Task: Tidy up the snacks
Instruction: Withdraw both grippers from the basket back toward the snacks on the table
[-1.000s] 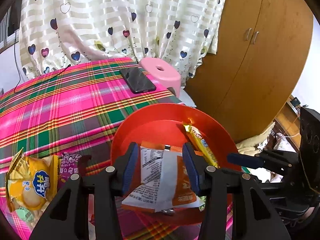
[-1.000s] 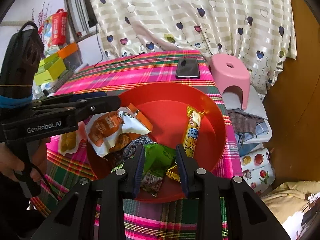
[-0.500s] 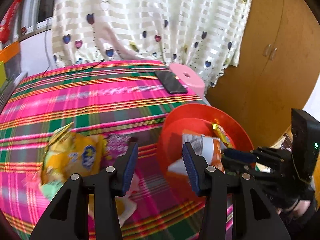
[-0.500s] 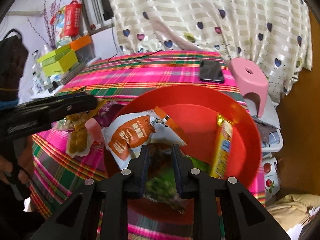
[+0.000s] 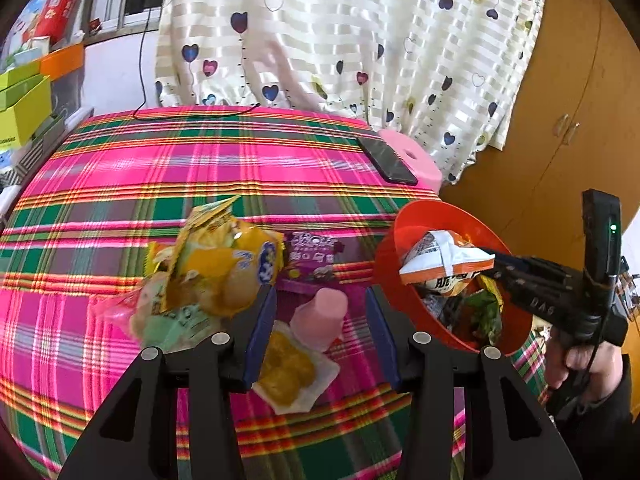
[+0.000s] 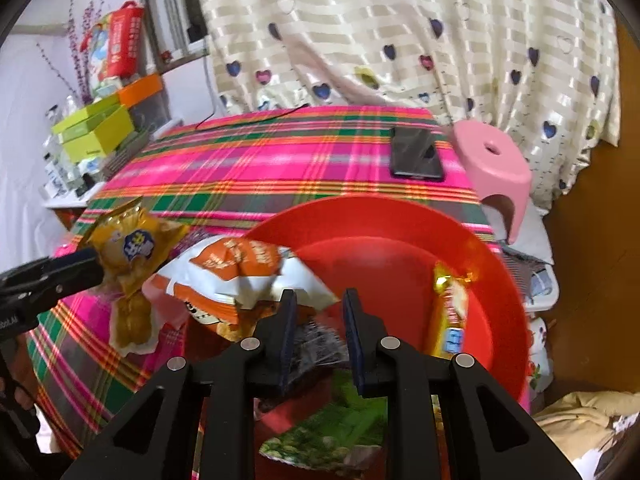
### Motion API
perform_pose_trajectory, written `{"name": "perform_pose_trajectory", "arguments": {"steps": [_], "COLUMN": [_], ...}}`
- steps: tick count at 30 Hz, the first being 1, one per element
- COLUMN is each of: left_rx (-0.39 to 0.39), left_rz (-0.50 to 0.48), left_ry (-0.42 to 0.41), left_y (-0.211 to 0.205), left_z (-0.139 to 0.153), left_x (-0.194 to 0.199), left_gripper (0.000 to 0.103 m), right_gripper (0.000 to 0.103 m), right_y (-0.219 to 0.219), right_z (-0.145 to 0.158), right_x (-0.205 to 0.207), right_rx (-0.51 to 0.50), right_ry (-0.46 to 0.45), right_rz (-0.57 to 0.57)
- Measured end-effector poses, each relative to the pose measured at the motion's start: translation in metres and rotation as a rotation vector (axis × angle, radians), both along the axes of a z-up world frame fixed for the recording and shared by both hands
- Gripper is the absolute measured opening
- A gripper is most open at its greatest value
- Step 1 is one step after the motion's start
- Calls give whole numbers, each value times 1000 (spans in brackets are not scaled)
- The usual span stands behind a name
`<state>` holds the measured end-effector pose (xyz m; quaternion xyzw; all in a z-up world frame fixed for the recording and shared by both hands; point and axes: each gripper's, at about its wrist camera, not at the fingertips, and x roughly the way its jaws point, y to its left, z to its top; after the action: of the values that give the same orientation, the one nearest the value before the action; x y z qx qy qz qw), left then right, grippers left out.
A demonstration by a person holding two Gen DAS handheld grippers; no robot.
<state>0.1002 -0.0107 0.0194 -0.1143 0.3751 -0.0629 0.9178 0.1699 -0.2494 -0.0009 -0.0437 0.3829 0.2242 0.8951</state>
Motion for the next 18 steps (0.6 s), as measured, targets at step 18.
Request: {"name": "perform_pose_trajectory", "arguments": {"steps": [18], "left_rx": [-18], "left_rz": [100], "left_ry": [6], "left_y": [46], "left_z": [-6], "left_x": [-32], "left_gripper": [47], "right_gripper": [21], "right_y": [29], "right_z": [2], "right_x": [-17], "right_rx": [-46], "right_ry": [10], "right_rz": [29]}}
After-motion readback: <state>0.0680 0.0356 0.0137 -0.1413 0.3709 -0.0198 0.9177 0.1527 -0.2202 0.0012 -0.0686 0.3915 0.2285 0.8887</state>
